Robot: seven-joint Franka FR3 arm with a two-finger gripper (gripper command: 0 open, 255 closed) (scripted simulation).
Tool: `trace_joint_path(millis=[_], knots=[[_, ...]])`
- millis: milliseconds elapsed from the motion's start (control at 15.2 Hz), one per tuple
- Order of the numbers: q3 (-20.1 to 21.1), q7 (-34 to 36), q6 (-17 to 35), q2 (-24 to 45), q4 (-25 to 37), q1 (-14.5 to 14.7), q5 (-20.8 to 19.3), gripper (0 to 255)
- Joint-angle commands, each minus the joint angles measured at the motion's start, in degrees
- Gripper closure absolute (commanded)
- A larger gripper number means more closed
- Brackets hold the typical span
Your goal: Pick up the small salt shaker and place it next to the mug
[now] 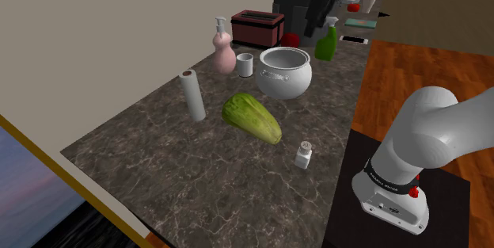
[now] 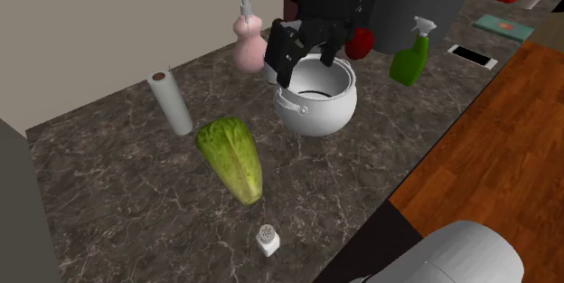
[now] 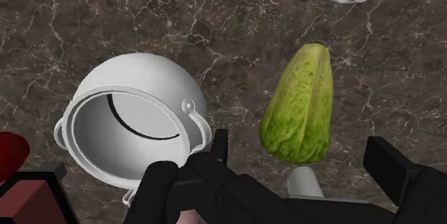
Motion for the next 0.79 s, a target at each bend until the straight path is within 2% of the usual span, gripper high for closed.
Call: trace_joint_path(millis=[0, 726], knots=[[0.0, 0.0, 0.0, 0.0, 0.0, 0.0, 0.0, 0], [8.98, 6.42, 8.25, -7.14, -19.71, 3.5, 4.67, 0]])
